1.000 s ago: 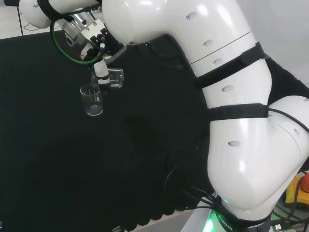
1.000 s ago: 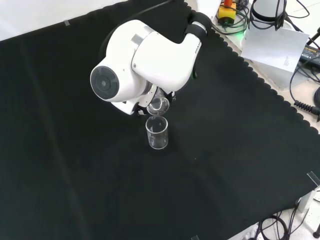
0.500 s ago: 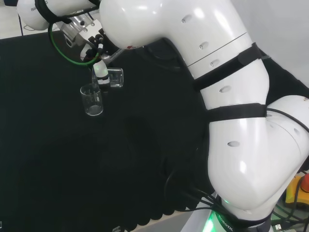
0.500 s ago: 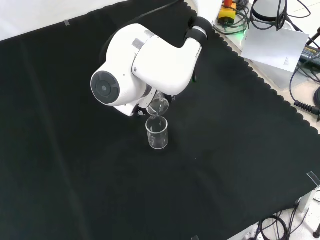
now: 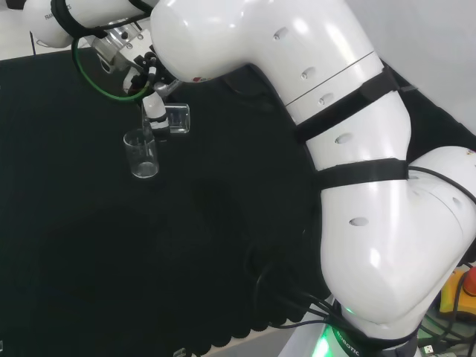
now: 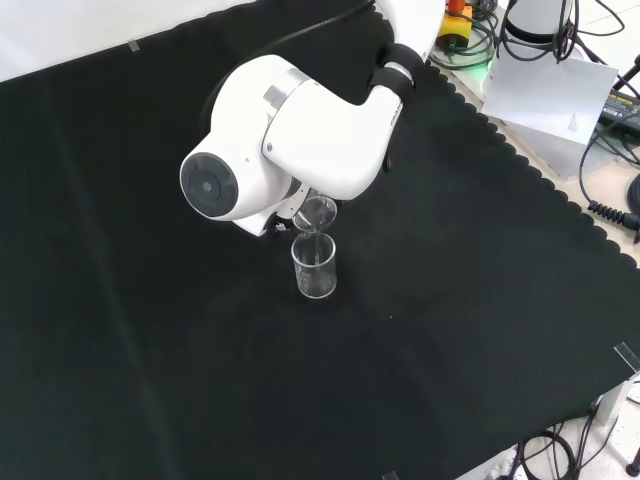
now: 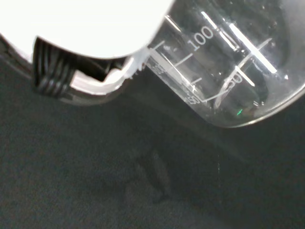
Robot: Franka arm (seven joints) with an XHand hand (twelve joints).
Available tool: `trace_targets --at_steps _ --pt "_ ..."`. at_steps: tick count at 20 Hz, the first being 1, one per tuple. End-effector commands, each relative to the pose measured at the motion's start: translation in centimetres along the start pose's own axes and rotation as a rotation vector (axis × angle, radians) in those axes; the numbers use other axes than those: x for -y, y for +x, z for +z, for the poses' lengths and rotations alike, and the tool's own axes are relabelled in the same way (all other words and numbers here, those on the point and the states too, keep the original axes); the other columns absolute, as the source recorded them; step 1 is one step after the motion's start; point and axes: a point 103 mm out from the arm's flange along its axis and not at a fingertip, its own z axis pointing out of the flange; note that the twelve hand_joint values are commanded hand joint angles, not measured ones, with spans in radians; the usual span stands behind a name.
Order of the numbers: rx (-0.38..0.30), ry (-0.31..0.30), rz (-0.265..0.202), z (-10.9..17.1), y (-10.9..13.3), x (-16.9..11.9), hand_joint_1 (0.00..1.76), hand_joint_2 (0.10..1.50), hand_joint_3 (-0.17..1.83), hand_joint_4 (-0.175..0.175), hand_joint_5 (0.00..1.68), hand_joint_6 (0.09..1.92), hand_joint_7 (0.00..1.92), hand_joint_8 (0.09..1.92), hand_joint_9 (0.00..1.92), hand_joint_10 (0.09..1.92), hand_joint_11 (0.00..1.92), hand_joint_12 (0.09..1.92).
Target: Pour the water from the handheld beaker into the one on the table.
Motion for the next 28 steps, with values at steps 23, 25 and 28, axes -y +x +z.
trace_targets --at_steps 23,25,28 --pt "0.024 0.050 0.013 -0.63 0.56 0.28 1.31 0.63 0.71 -0.175 1.24 0.72 1.30 0.69 1.66 0.09 1.19 0.86" --pt "0.026 0.050 0.014 -0.71 0.59 0.34 1.31 0.63 0.71 -0.175 1.24 0.72 1.30 0.69 1.66 0.09 1.19 0.86" --pt "0.027 0.051 0.014 -0.76 0.57 0.42 1.31 0.63 0.71 -0.175 1.24 0.72 1.30 0.69 1.66 0.09 1.19 0.86"
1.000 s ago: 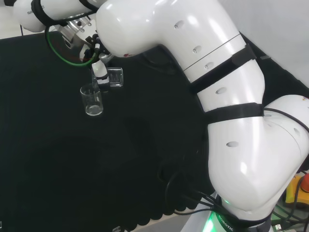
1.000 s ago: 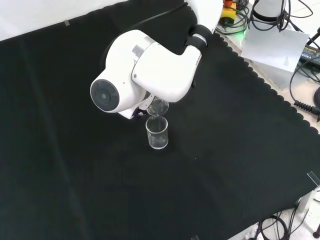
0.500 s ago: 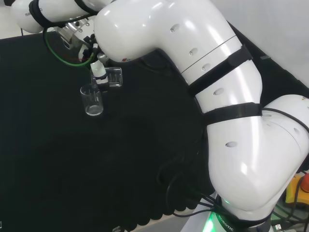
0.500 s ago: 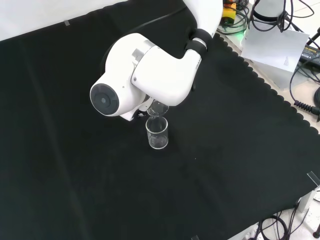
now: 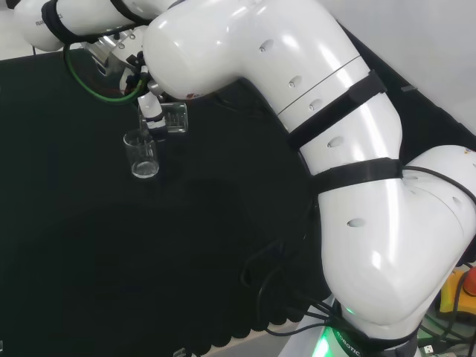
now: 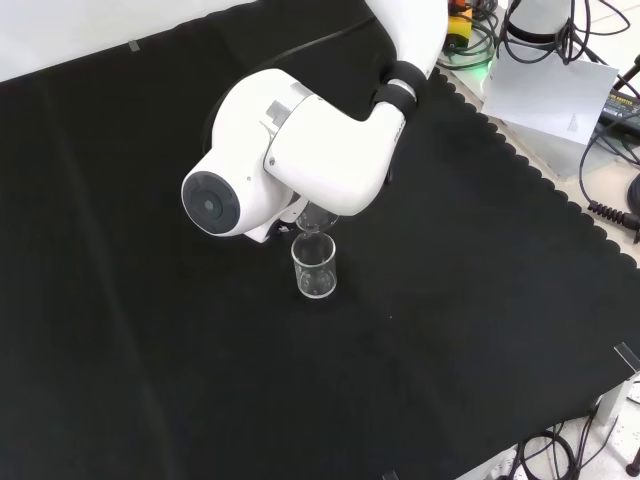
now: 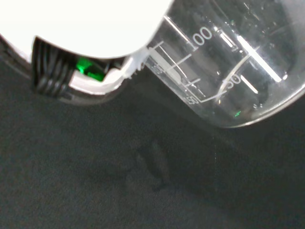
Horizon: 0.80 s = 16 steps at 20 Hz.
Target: Pour the water from the handheld beaker into the one on the table.
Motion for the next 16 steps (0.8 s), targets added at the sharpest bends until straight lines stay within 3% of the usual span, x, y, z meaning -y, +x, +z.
trace_targets --at_steps 1,16 --pt "0.001 0.003 0.000 -0.02 -0.05 0.13 1.31 0.63 0.71 -0.175 1.24 0.72 1.30 0.69 1.66 0.09 1.19 0.86" --pt "0.008 0.010 0.000 -0.59 -0.06 0.90 1.31 0.63 0.71 -0.175 1.24 0.73 1.30 0.70 1.66 0.09 1.19 0.85"
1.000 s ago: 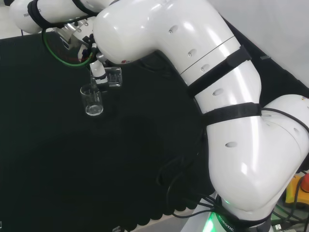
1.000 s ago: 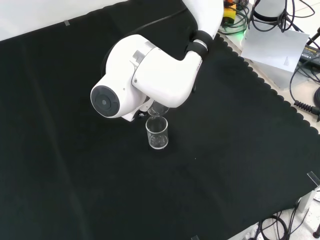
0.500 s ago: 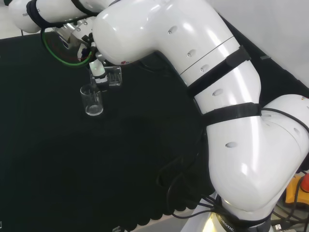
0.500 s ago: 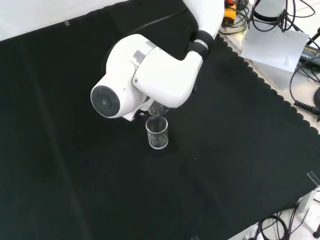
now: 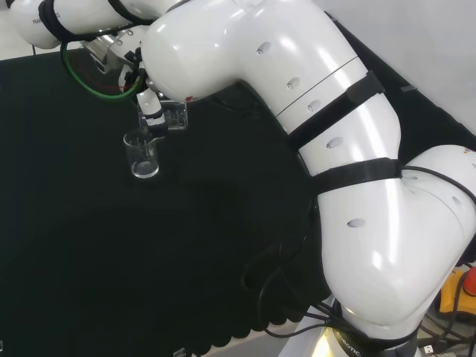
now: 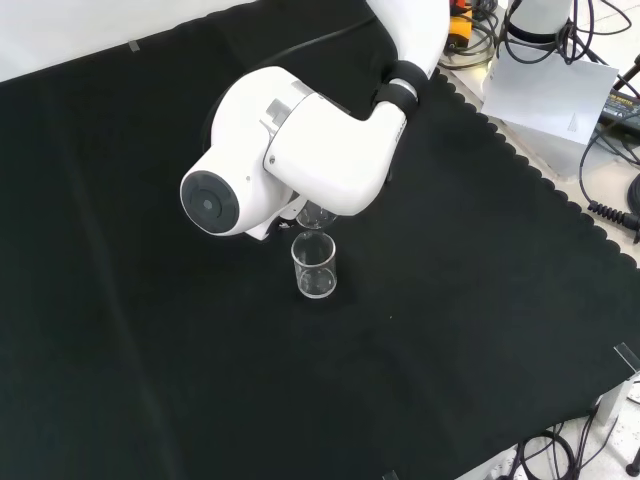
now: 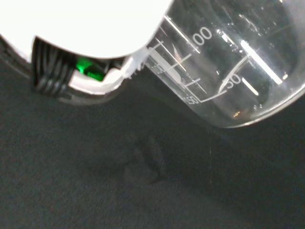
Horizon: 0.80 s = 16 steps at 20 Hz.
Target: Pour the water from the handheld beaker into the one on the table.
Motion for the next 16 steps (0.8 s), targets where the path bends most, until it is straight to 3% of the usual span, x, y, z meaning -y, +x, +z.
trace_targets --at_steps 1,5,16 --pt "0.012 -0.002 0.001 -0.32 0.19 0.40 1.31 0.63 0.71 -0.175 1.24 0.73 1.30 0.70 1.66 0.09 1.19 0.85" --pt "0.036 0.006 0.023 -1.03 0.69 0.93 1.31 0.63 0.71 -0.175 1.24 0.73 1.29 0.70 1.66 0.09 1.19 0.85" --pt "0.049 0.014 0.029 -1.02 0.65 0.97 1.31 0.63 0.71 -0.175 1.24 0.73 1.29 0.70 1.66 0.09 1.20 0.85"
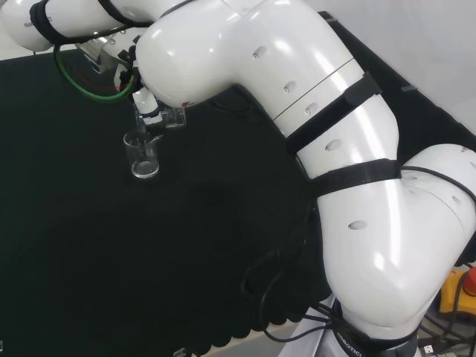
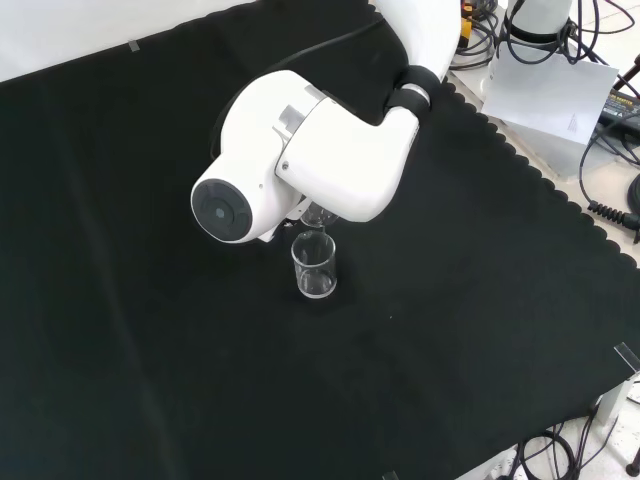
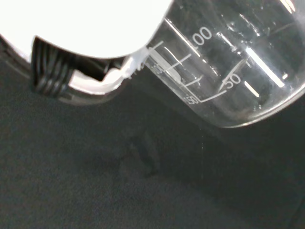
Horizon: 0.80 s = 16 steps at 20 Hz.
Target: Pour the water from the handheld beaker into the one on the table.
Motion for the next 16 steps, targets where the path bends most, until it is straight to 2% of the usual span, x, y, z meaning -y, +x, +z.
trace_targets --at_steps 1,14,15,16 --pt "0.011 0.002 0.007 -0.27 0.14 0.15 1.31 0.63 0.71 -0.175 1.24 0.73 1.29 0.70 1.66 0.09 1.20 0.85" --pt "0.007 -0.028 -0.006 -0.82 0.55 0.42 1.31 0.63 0.71 -0.175 1.24 0.73 1.29 0.71 1.66 0.09 1.20 0.85" --pt "-0.002 -0.016 0.012 -0.78 0.45 0.49 1.31 0.63 0.71 -0.175 1.24 0.73 1.29 0.71 1.66 0.09 1.20 0.85" --pt "-0.015 -0.020 0.009 -0.57 0.14 0.55 1.31 0.63 0.71 -0.175 1.24 0.73 1.29 0.71 1.66 0.09 1.20 0.85"
